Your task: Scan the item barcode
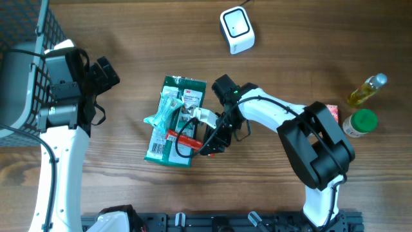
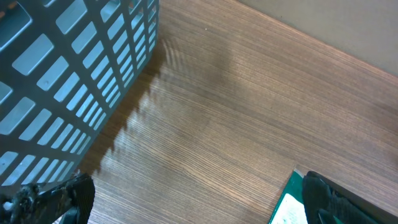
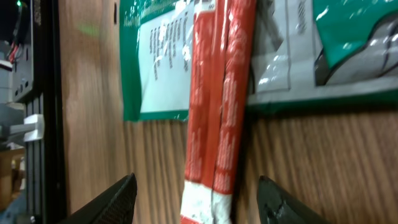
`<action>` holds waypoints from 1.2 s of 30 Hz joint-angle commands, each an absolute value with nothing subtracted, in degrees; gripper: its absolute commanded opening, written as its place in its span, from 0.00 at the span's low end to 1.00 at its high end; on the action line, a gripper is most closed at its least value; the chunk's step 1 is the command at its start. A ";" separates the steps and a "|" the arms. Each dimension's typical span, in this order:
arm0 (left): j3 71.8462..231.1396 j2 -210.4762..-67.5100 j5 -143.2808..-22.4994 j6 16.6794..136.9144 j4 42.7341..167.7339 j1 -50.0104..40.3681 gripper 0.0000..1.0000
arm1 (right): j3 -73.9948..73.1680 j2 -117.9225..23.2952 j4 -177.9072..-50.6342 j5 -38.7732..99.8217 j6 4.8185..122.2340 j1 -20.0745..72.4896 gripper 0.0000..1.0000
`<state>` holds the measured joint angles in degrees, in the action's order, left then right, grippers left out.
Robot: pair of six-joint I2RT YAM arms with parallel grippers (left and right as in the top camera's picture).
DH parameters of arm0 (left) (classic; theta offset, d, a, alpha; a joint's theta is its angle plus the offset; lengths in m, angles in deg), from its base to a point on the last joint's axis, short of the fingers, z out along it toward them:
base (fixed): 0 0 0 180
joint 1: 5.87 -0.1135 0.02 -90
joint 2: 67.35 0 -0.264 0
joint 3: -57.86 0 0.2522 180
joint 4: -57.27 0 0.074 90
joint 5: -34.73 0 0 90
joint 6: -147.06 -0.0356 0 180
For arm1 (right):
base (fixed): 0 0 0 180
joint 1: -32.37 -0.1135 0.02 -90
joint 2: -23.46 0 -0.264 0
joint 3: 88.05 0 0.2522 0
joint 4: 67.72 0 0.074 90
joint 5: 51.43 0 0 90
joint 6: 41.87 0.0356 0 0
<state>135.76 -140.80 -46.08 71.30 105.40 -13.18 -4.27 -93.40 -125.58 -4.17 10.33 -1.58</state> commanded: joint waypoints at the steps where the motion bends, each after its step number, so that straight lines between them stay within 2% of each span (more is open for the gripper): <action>1: 136.19 -140.86 -45.56 70.80 105.18 -13.55 1.00 | -3.53 -94.32 -127.99 -5.03 9.39 -1.54 0.62; 5: 136.19 -140.86 -45.56 70.80 105.18 -13.55 1.00 | -3.53 -94.34 -129.06 -5.07 9.17 -1.54 0.58; 17: 136.19 -140.86 -45.56 70.80 105.18 -13.55 1.00 | -3.53 -95.87 -125.21 -5.03 10.87 -2.94 0.56; 25: 136.19 -140.86 -45.56 70.80 105.18 -13.55 1.00 | -3.53 -95.91 -125.93 -7.43 10.81 -5.71 0.31; 30: 136.19 -140.86 -45.56 70.80 105.20 -13.55 1.00 | -3.53 -95.91 -125.32 -7.36 13.39 -5.71 0.34; 34: 136.19 -140.86 -45.56 70.80 105.20 -13.55 1.00 | -3.53 -95.96 -121.14 -7.36 28.31 -5.74 0.50; 36: 136.19 -140.86 -45.56 70.80 105.20 -13.55 1.00 | -3.53 -95.96 -119.81 -5.86 35.48 -6.11 0.49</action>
